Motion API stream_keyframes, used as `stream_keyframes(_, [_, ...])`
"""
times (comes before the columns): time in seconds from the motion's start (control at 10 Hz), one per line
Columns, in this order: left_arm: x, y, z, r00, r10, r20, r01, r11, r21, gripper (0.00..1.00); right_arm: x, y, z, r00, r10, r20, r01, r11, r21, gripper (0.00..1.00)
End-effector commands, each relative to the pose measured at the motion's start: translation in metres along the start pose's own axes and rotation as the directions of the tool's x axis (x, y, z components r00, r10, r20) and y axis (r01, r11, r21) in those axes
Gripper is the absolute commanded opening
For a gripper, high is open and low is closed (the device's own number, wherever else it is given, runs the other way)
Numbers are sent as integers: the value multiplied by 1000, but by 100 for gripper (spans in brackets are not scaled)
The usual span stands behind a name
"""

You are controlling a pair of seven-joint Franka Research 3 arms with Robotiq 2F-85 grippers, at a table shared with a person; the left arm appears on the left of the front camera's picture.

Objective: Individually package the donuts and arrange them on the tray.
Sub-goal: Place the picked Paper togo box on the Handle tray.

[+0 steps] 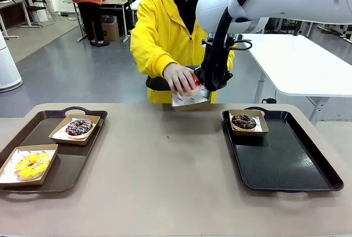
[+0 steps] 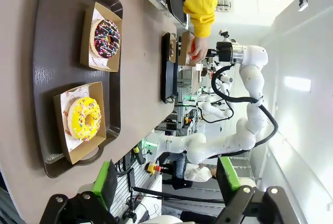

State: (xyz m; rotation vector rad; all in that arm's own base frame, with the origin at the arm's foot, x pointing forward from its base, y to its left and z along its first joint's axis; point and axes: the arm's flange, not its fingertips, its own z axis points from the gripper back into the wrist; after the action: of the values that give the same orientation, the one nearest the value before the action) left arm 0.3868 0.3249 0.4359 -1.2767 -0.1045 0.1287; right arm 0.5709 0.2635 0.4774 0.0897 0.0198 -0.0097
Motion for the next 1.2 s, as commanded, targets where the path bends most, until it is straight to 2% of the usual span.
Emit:
stream_keyframes(0.0, [-2,-3,0,1000,17,11,-17,1000,7,100,-5,-3,0,1000,-16,-1,16,1000,5,0])
stream_keyframes(0.6, [-2,-3,0,1000,17,11,-17,1000,7,100,0,0,0,1000,0,0,0,1000,-1,1])
stream_keyframes(0.8, [-2,-3,0,1000,17,11,-17,1000,7,100,-26,-15,22,998,55,-3,-55,998,-32,1])
stream_keyframes(0.9, [-2,-3,0,1000,17,11,-17,1000,7,100,-41,-27,39,999,36,-41,-37,999,-10,1])
stream_keyframes(1.1, [-2,-3,0,1000,17,11,-17,1000,7,100,-80,-68,69,998,-24,-62,25,1000,8,1])
